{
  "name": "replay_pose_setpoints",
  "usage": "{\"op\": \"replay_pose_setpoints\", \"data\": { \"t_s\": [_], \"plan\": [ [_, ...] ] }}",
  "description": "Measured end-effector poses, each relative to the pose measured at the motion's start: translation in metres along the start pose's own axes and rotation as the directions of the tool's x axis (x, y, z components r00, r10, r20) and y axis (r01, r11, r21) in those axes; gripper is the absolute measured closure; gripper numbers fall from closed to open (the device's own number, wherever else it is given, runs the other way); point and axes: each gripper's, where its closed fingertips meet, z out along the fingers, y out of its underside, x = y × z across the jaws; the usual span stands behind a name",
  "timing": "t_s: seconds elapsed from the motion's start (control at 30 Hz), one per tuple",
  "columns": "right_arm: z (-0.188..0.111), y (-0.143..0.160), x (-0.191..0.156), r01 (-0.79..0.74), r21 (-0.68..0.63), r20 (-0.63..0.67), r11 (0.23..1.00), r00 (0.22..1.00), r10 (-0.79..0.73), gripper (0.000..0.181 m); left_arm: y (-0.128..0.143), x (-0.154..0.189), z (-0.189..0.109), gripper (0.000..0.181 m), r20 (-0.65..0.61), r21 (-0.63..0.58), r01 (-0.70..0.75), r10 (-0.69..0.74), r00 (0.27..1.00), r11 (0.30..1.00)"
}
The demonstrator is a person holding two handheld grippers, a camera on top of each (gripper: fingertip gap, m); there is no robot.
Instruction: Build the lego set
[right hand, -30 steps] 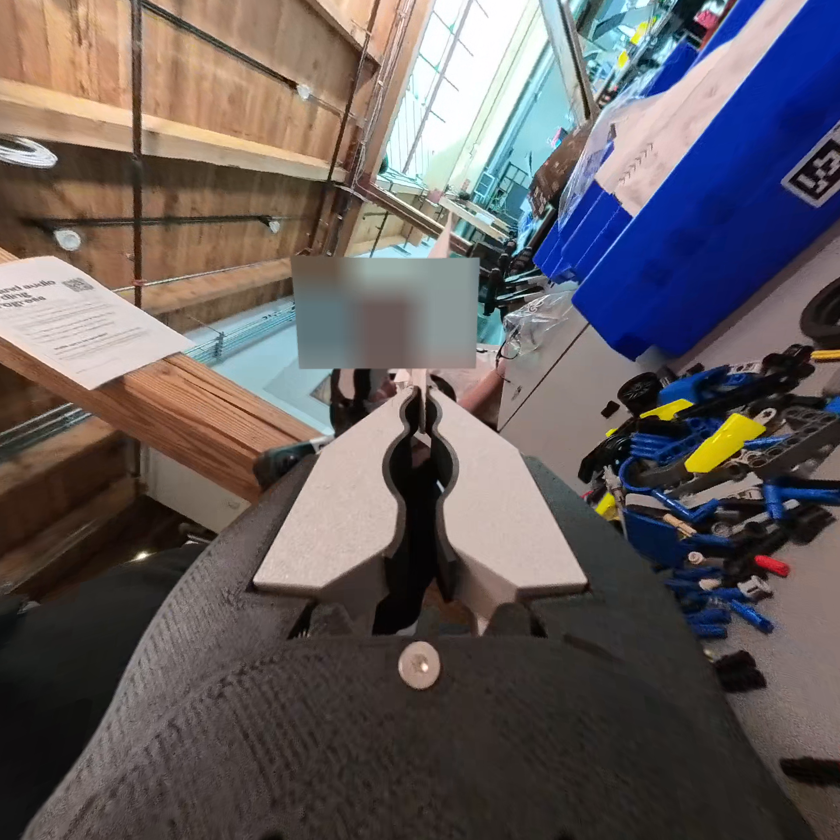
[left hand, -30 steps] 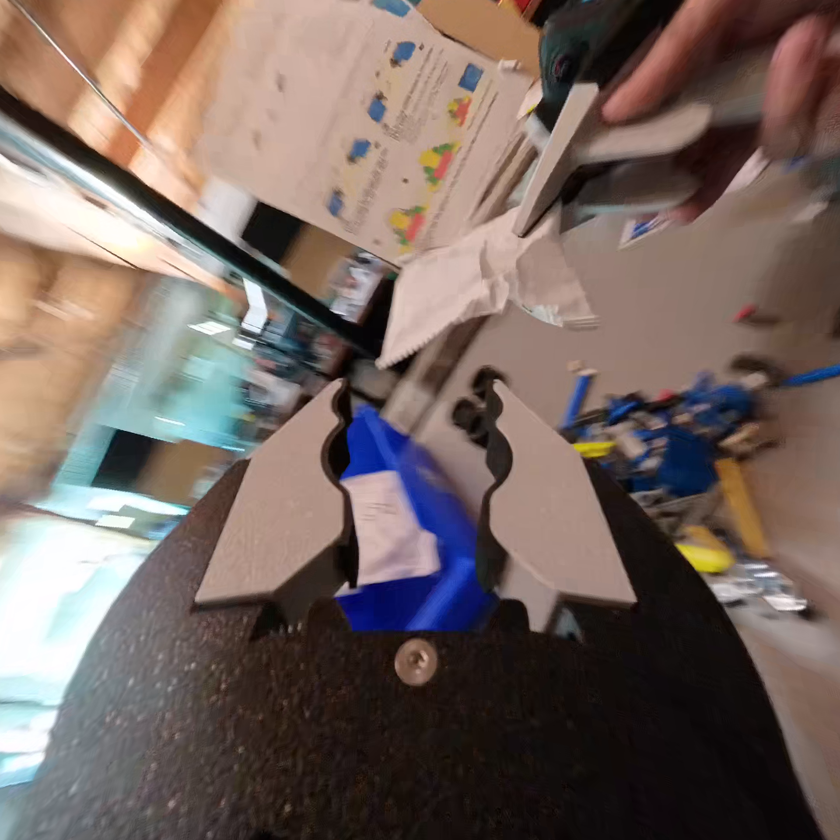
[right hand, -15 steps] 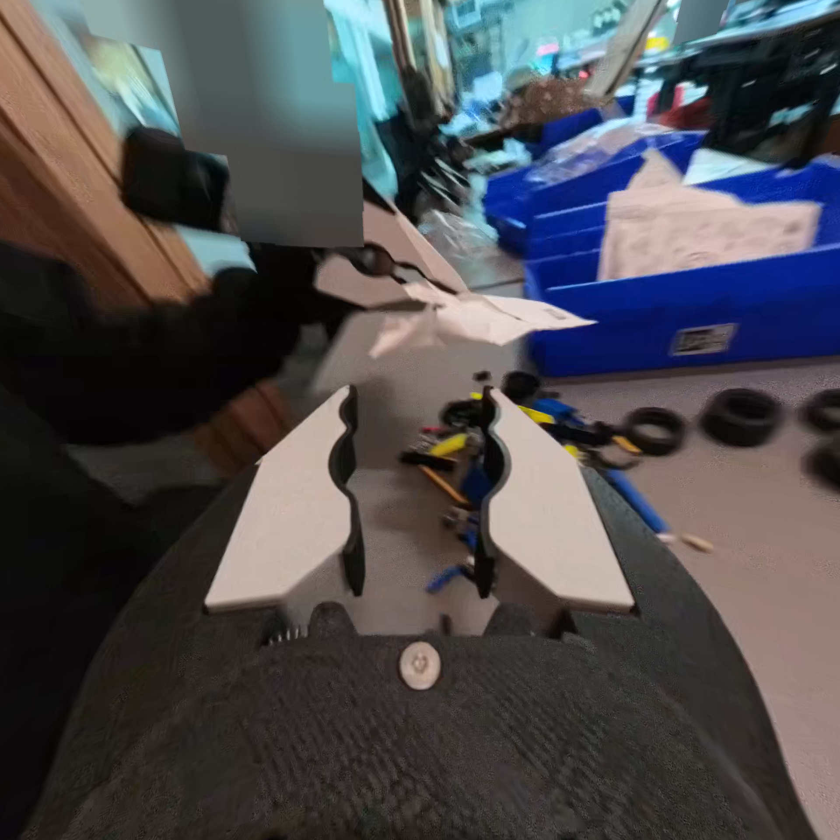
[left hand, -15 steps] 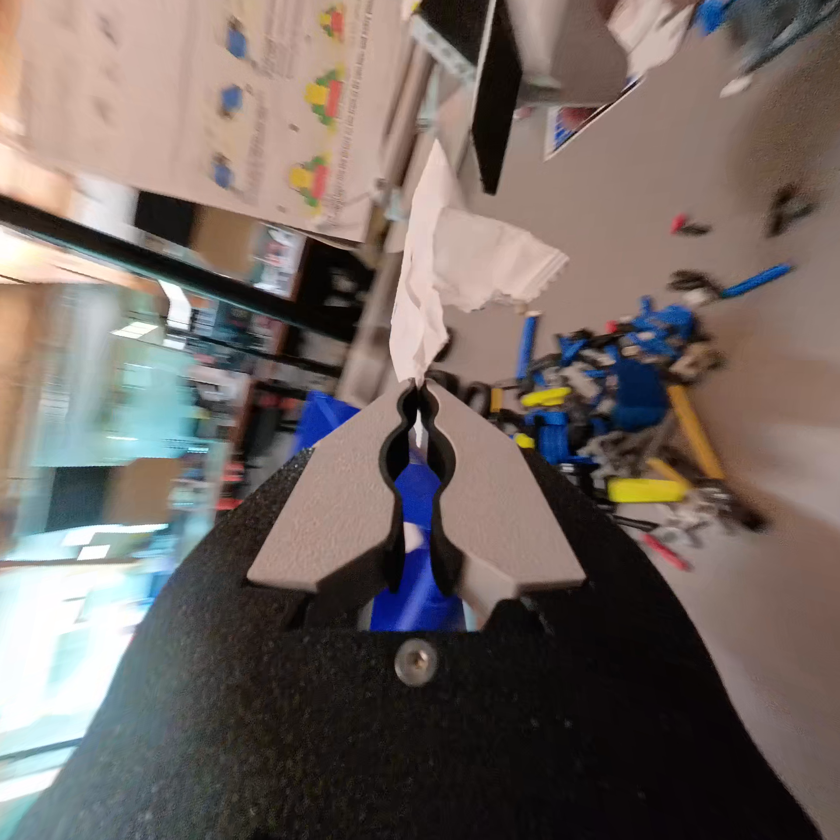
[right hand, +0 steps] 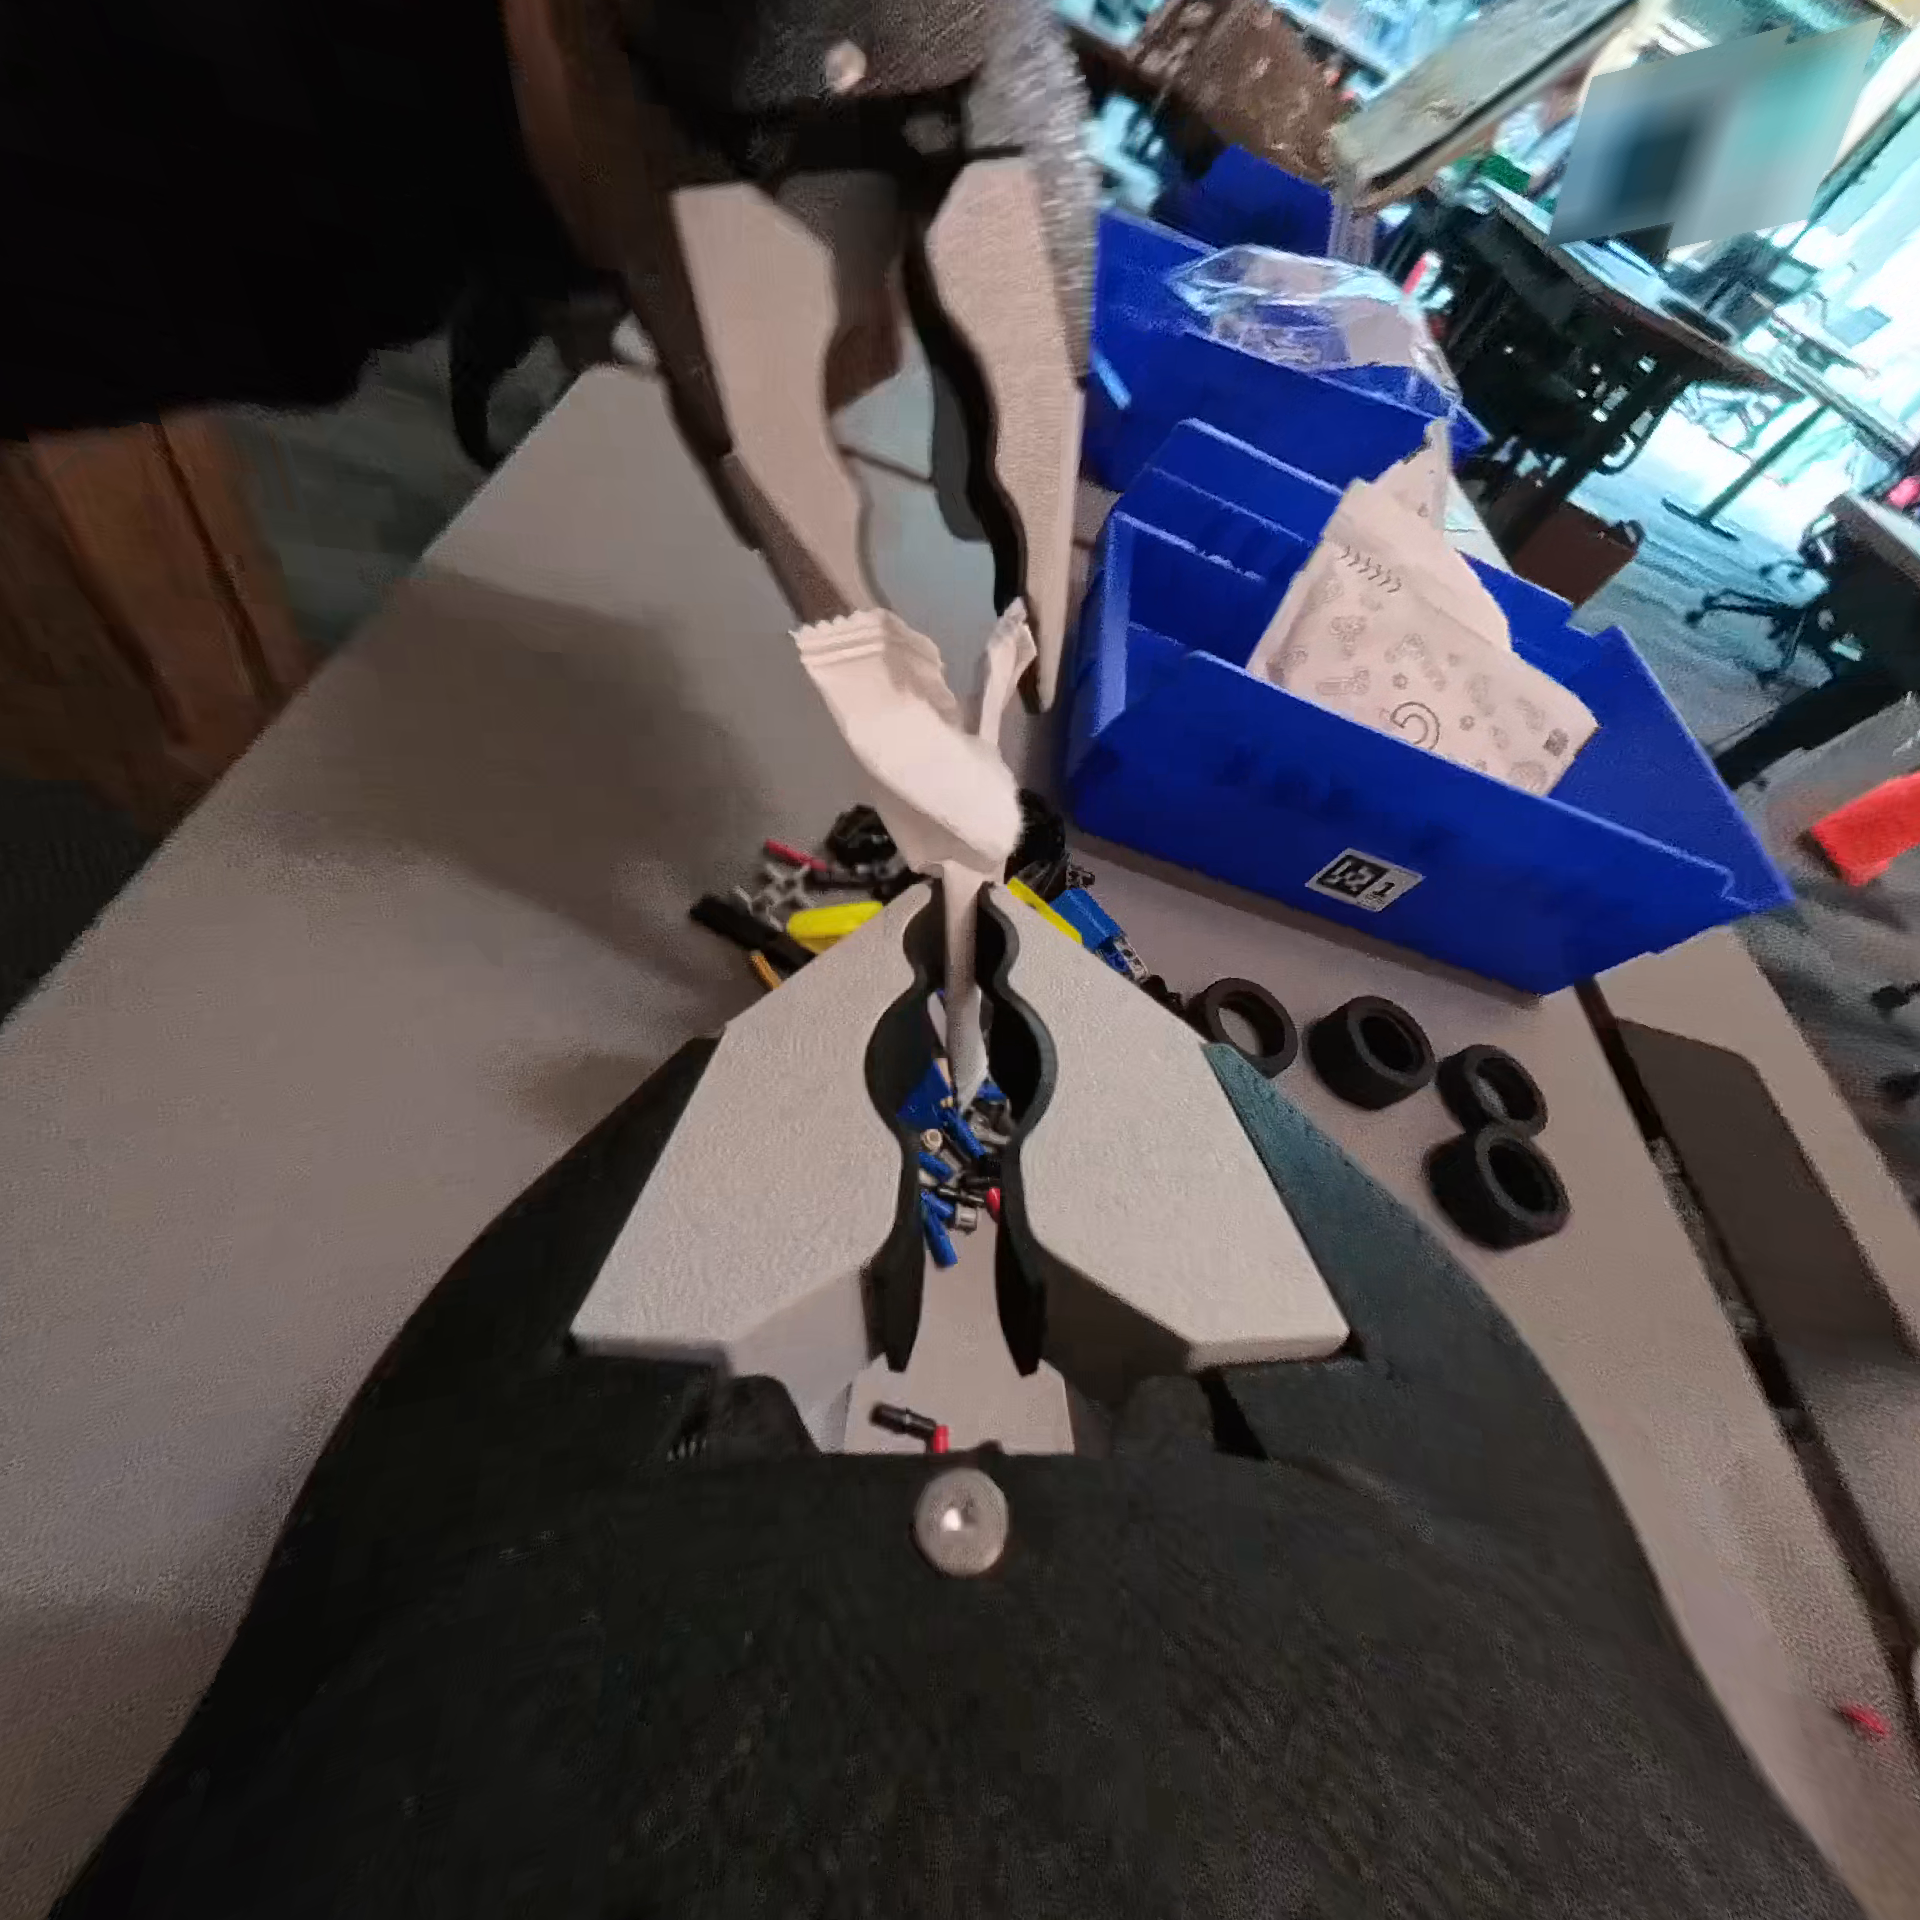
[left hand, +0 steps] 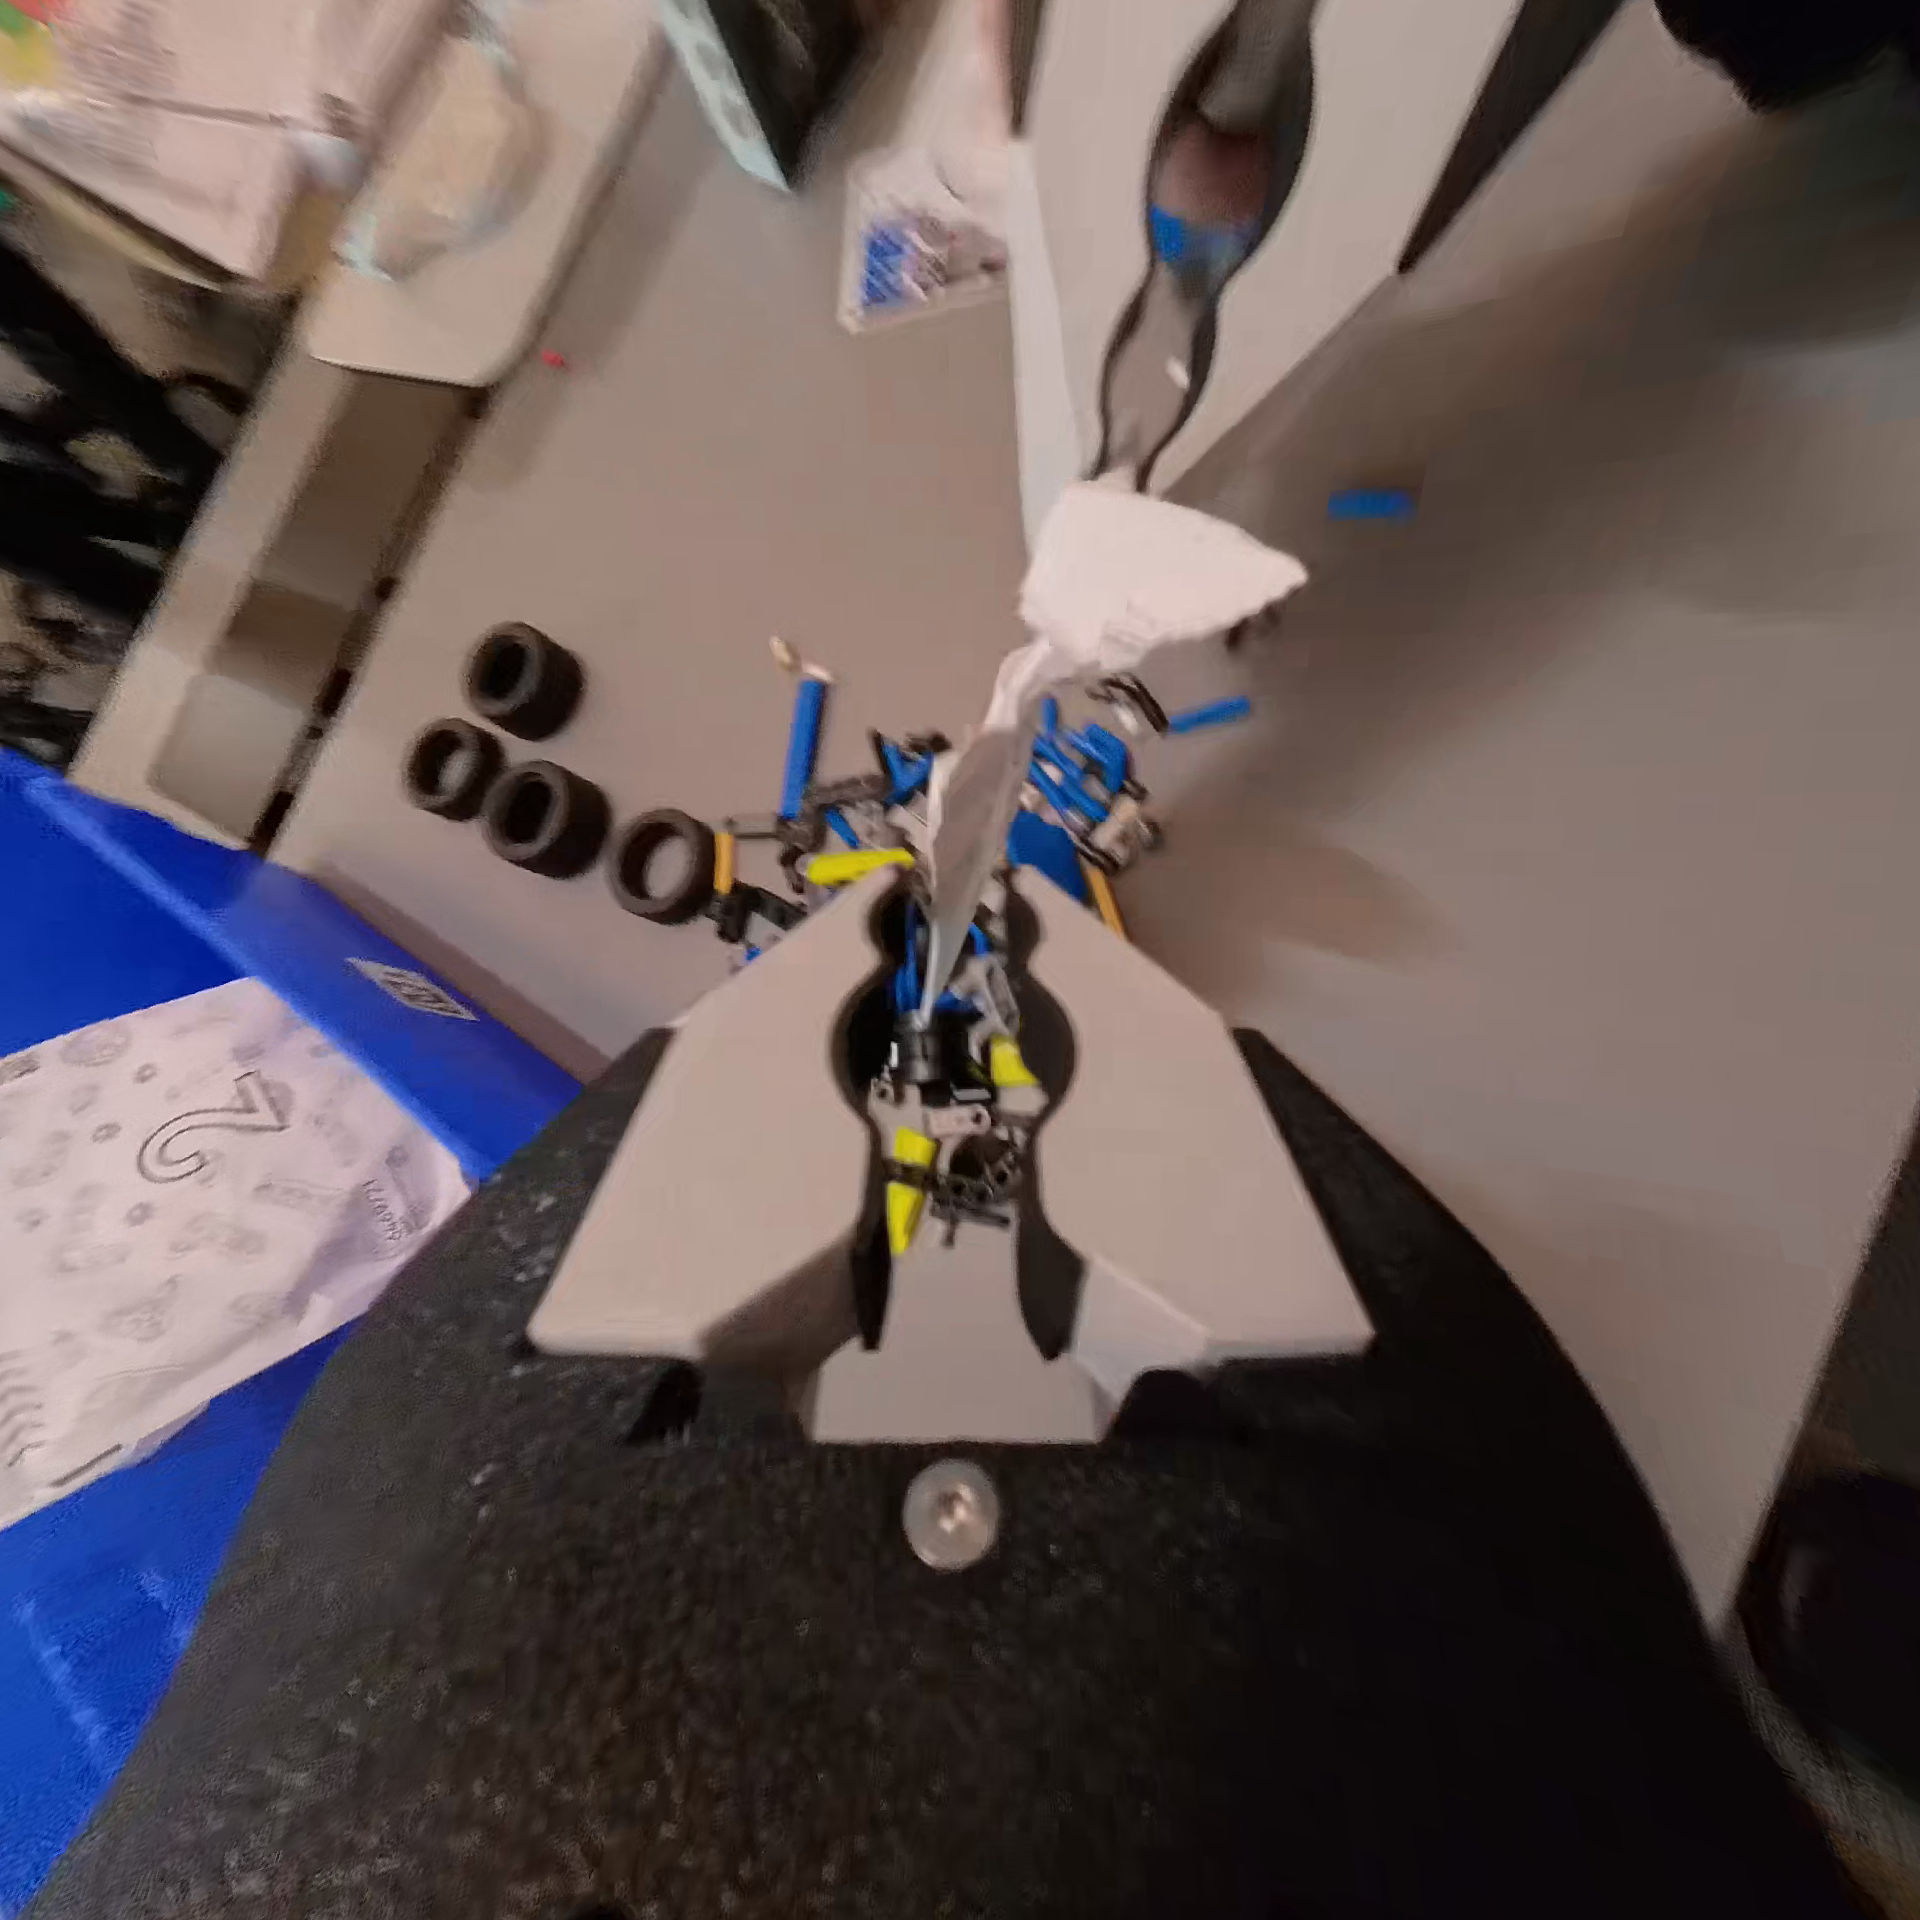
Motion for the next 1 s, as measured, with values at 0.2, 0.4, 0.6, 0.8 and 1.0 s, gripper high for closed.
{"op": "replay_pose_setpoints", "data": {
  "t_s": [0.2, 0.4, 0.6, 0.8, 1.0],
  "plan": [
    [-0.034, -0.047, 0.03, -0.673, 0.39, 0.331, 0.628, 0.739, 0.587, 0.179, -0.036, 0.006, -0.008, 0.134, -0.202, 0.405, 0.39, -0.335, 0.92, 0.827],
    [-0.024, -0.046, 0.023, -0.747, 0.38, 0.422, 0.545, 0.665, 0.616, 0.179, -0.063, 0.014, -0.009, 0.181, -0.406, 0.521, 0.551, -0.379, 0.832, 0.652],
    [-0.024, -0.024, 0.037, -0.626, 0.353, 0.218, 0.695, 0.778, 0.589, 0.144, -0.043, 0.016, 0.004, 0.181, -0.45, 0.358, 0.67, -0.508, 0.734, 0.65],
    [-0.015, -0.018, 0.023, -0.582, 0.278, 0.243, 0.764, 0.812, 0.53, 0.181, -0.036, 0.029, 0.011, 0.181, -0.434, 0.29, 0.624, -0.482, 0.761, 0.725],
    [-0.015, -0.018, 0.004, -0.527, 0.217, 0.305, 0.822, 0.836, 0.456, 0.181, -0.024, 0.011, -0.003, 0.141, -0.249, 0.298, 0.505, -0.445, 0.861, 0.81]
  ]
}}
